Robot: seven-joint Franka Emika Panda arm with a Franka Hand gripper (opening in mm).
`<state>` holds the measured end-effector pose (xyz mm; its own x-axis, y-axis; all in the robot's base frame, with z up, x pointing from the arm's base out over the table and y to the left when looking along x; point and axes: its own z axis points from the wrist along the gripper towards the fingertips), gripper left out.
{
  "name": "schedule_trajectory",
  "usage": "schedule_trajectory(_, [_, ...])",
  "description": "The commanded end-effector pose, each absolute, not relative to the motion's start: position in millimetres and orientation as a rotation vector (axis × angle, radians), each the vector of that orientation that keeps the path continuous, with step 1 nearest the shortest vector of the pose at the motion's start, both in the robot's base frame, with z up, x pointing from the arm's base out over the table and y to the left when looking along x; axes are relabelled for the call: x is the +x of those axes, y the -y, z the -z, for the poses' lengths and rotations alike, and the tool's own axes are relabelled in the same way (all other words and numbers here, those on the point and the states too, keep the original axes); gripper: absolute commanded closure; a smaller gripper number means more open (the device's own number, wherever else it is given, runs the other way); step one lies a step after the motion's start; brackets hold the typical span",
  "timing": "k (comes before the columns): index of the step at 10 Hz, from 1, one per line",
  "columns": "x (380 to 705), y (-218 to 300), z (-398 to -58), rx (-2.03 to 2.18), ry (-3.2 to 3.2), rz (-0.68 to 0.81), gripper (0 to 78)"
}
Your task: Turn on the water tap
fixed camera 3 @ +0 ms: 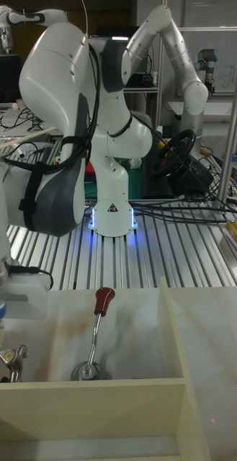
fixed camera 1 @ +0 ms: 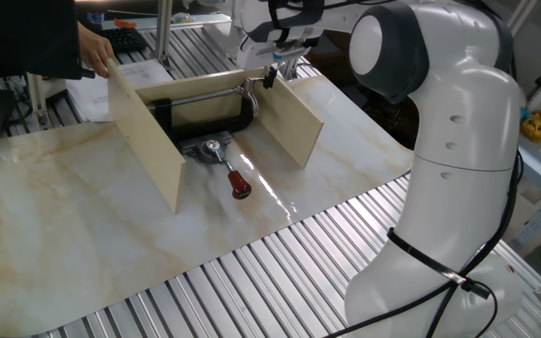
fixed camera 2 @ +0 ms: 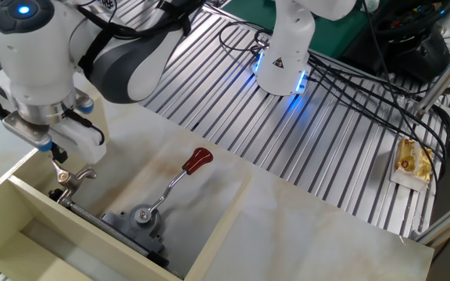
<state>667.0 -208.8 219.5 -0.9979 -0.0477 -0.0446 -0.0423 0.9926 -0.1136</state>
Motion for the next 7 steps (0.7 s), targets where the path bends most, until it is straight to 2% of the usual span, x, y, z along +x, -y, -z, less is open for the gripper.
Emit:
schedule_trajectory(1, [668.1,208.8,-222.3,-0.064,-3.064,0.176,77.6])
schedule_trajectory(7, [668.3,208.7,-222.5,-0.012,-2.999,0.171,77.6])
